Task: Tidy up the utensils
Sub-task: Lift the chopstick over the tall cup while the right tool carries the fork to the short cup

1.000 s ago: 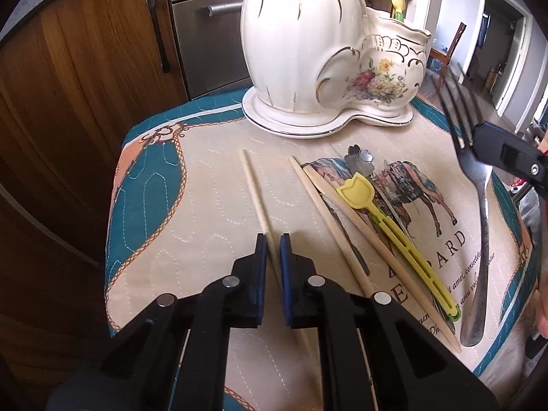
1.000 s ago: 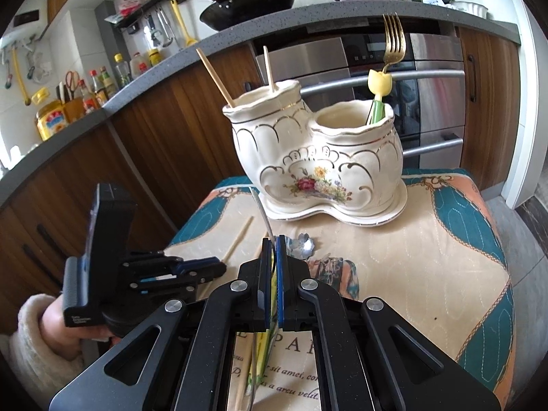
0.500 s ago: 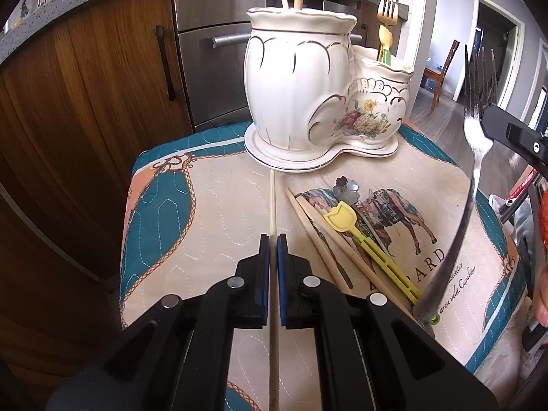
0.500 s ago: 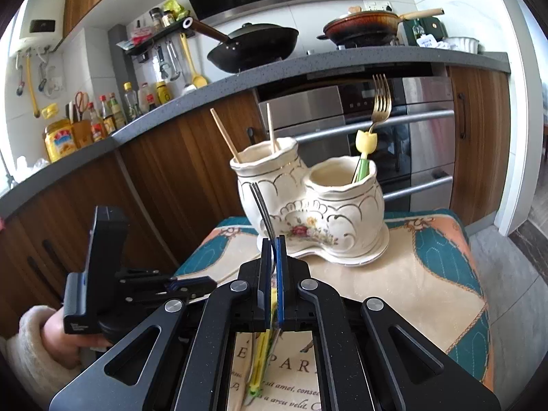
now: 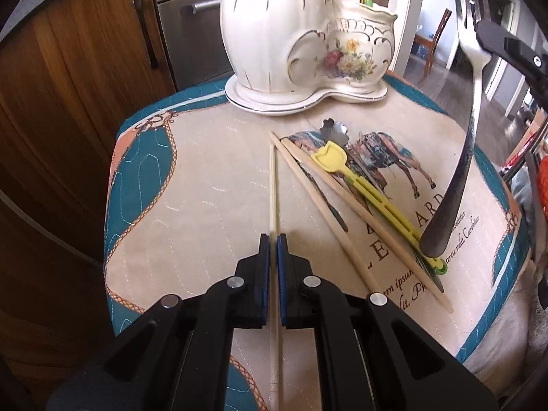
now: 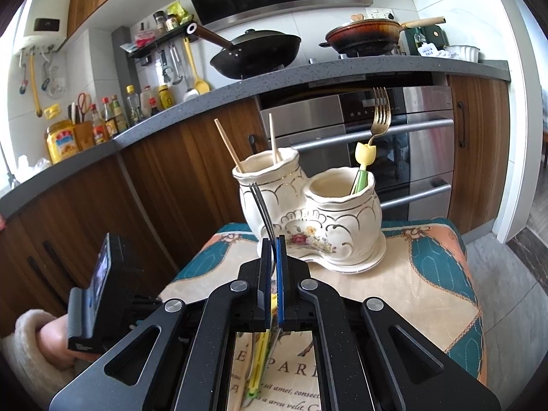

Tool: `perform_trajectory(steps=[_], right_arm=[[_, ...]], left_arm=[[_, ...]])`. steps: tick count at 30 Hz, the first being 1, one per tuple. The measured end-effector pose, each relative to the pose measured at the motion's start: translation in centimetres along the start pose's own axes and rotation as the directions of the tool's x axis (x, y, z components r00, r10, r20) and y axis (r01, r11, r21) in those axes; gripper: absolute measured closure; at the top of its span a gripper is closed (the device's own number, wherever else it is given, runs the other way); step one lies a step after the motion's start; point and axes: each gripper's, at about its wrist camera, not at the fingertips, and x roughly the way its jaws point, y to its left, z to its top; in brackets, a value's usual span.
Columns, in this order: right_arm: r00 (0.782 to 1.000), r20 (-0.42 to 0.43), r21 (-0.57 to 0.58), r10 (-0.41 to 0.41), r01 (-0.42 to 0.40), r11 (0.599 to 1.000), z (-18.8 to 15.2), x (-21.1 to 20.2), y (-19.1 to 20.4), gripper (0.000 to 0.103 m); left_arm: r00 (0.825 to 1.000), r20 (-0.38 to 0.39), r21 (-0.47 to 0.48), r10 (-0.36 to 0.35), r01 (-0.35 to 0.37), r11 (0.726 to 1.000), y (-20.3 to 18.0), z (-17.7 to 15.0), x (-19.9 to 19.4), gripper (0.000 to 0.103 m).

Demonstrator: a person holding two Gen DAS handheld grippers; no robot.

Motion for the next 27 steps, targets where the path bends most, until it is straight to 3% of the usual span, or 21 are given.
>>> perform_trajectory(steps=[9, 13, 22, 27], right_arm=[[1.000, 0.000, 0.013, 0.014, -0.014, 1.000, 0.1, -0.3, -0.3, 0.099], [1.000, 0.007, 0.024, 0.016, -0.017, 1.000, 0.3, -0.5, -0.6, 0.099], [0.999, 0.032, 0.030, 0.005, -0.006, 1.000, 0.6, -1.3, -0.9, 0.099], [0.998, 0.066, 0.033, -0.014, 0.012, 0.999, 1.0, -1.8, -1.0, 0.099]], left_arm=[[0.993, -0.121, 0.071, -0.006, 0.014, 0.997, -0.1, 1.0, -0.6, 0.096], [0.991, -0.137, 0.111, -0.005, 0.020, 0.994, -0.1, 1.0, -0.6, 0.096], [0.996, -0.081, 0.080, -0.041, 0.047, 0.996, 1.1, -0.5, -2.4, 0.099], [0.996, 0.044, 0.056, -0.078, 0.076, 0.996, 1.8, -1.2, -6.4, 0.099]])
